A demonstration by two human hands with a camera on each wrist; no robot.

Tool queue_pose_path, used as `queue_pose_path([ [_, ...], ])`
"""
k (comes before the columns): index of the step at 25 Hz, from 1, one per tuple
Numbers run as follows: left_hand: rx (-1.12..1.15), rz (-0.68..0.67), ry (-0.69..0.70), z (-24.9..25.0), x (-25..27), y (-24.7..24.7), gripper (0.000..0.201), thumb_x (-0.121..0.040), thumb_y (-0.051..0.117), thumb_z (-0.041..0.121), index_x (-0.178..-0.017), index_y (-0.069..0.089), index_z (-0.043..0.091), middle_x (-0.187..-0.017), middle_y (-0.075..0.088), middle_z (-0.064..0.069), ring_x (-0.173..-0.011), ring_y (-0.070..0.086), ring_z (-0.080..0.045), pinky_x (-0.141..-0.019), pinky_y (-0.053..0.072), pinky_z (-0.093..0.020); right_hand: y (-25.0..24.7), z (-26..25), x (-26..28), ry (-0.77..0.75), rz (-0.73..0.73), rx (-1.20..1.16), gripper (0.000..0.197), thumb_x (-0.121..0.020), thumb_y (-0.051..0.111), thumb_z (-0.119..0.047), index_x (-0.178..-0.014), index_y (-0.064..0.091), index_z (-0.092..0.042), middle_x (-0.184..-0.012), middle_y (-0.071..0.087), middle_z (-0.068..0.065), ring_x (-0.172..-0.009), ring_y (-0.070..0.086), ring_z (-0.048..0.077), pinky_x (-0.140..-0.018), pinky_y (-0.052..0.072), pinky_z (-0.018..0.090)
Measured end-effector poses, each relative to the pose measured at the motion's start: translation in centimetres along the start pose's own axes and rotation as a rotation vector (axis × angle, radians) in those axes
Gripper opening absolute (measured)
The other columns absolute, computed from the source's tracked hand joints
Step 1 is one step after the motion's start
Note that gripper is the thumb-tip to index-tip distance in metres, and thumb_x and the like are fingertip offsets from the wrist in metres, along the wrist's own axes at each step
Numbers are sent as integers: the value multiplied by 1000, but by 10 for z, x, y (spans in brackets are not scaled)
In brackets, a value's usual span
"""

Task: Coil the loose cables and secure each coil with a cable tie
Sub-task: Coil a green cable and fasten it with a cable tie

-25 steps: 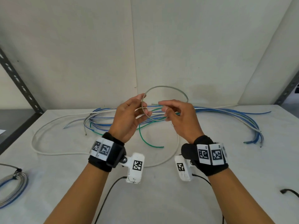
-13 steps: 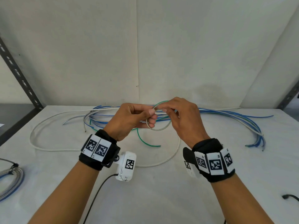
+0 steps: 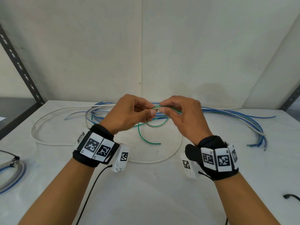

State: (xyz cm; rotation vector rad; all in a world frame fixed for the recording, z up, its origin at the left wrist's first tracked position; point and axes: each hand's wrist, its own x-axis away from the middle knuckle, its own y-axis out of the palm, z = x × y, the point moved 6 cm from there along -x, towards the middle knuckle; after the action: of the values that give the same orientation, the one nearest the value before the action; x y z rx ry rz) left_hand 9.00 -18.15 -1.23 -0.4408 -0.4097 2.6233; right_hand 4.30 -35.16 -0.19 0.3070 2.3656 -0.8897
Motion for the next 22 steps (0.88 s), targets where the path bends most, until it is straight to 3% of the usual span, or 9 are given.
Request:
queue_pose_path([
  [2,-67,11,23,2,-1,-1,11,-91,73,10,-98,76,3,-83,77,-15,-83,73,-32,-78,62,-34,-2,6,-2,125,-33,-146,7,-84,80,-21,-87,76,-27,-78,73,-10,-71,66,7,-66,50,20],
  [4,-86,22,29,2,-1,-1,13,-90,74,11,-98,76,2,-82,77,-14,-84,74,-30,-75,62,-28,-6,7,-3,134,-27,-140,9,-82,83,-22,-84,76,-28,-74,71,-11,-64,57,6,-61,44,16],
  [8,-92,35,46,4,-2,0,11,-90,74,14,-94,77,4,-79,76,-13,-81,74,-28,-77,63,-32,-13,6,-3,138,35,-156,6,-82,82,-22,-83,77,-25,-74,68,-15,-63,52,0,-63,39,11],
  [11,-49,57,38,4,-2,-4,10,-91,73,13,-93,77,4,-78,75,-15,-75,72,-21,-80,63,-39,-16,11,-3,167,93,-204,3,-84,80,-23,-83,78,-24,-77,72,-12,-68,54,2,-67,44,16],
  [14,41,96,37,4,-2,-7,12,-92,71,11,-98,76,1,-81,74,-19,-75,72,-22,-81,63,-42,-8,10,-2,197,39,-320,1,-90,74,-18,-90,75,-18,-83,75,-5,-77,69,11,-74,55,25],
  [17,162,159,33,3,-2,-11,18,-94,67,10,-104,72,-4,-82,74,-16,-74,71,-21,-79,63,-40,3,10,1,269,5,-514,8,-96,66,-11,-102,71,-14,-88,77,4,-78,74,18,-65,56,27],
  [22,395,274,26,3,-3,-13,18,-96,65,11,-105,71,-4,-80,72,-10,-73,70,-18,-73,63,-33,2,10,4,283,227,-640,5,-93,70,-11,-96,67,-10,-86,77,10,-77,75,24,-59,54,27],
])
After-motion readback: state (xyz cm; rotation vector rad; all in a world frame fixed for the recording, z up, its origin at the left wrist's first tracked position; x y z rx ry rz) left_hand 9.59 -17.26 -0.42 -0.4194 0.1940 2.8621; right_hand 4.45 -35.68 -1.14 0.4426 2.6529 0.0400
